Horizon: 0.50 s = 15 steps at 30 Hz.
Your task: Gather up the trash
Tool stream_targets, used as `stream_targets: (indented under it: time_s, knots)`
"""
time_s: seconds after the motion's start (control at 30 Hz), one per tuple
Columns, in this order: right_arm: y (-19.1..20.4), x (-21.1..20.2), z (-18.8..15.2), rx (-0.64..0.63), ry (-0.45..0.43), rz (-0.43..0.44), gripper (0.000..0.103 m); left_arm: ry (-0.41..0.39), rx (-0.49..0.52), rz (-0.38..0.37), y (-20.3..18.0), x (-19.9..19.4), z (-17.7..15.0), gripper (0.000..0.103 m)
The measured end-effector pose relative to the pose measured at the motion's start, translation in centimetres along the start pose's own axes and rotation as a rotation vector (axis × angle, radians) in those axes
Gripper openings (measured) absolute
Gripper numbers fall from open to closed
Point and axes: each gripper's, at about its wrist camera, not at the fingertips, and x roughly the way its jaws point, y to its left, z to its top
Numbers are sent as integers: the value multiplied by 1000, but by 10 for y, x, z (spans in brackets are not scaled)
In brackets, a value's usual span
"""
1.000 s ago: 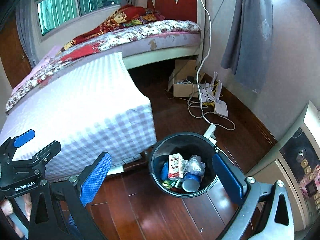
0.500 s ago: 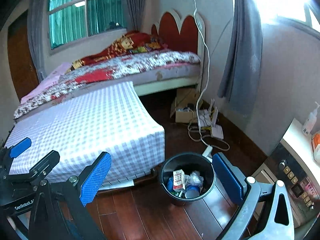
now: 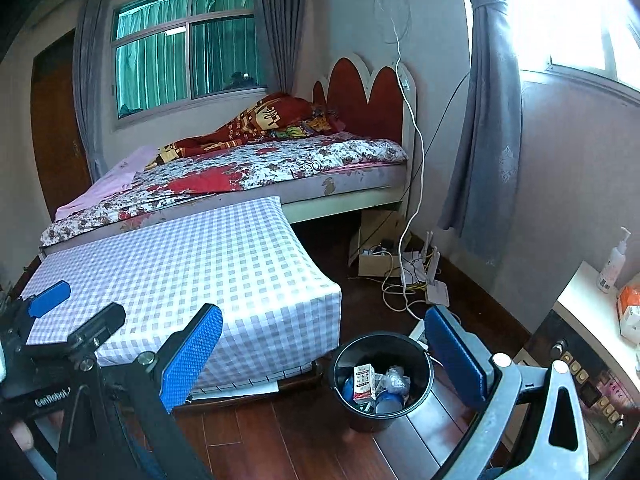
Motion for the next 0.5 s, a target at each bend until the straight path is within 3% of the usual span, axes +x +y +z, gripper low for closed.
stream_targets:
  time_s: [0.5]
  knots:
    - [-10,3,-8,14,33,-6,102,1,42,-1,-16,0,-2,102]
